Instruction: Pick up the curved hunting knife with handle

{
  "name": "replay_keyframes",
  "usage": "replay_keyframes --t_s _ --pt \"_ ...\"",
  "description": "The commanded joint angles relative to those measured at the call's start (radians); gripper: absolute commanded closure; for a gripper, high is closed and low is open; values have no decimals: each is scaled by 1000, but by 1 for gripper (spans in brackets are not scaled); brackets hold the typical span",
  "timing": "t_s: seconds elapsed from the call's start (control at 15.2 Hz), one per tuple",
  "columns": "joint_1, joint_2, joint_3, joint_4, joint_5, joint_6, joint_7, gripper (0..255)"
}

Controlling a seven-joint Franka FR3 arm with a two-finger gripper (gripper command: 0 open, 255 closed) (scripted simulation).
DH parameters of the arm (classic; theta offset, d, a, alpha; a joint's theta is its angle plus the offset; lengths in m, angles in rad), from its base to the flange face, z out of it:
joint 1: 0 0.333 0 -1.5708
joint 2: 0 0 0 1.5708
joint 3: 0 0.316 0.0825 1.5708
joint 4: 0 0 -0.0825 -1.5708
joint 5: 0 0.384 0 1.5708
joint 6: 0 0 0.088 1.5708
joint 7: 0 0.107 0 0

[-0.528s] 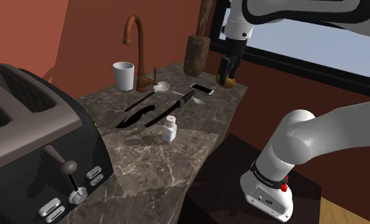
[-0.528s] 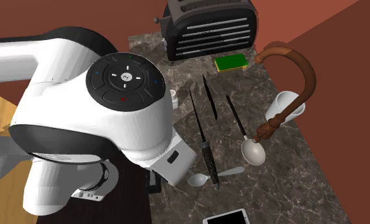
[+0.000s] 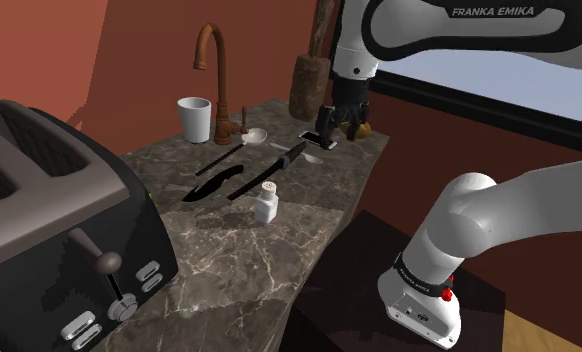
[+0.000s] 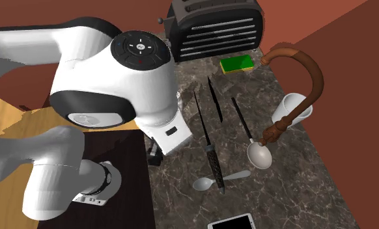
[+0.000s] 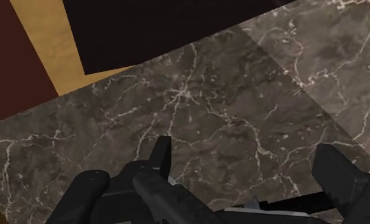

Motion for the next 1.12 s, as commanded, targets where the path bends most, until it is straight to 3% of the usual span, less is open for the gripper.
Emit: replay_keyframes --t_s 0.0,0.33,0.59,0.86,1.06 --pt "-9 16 69 -3 48 32 145 0" --pt "-54 120 234 28 128 139 469 0" --pt "-116 245 365 93 146 227 733 0" --pt "-199 401 494 188 106 307 1010 0" --pt "-267 539 586 275 26 353 1236 0"
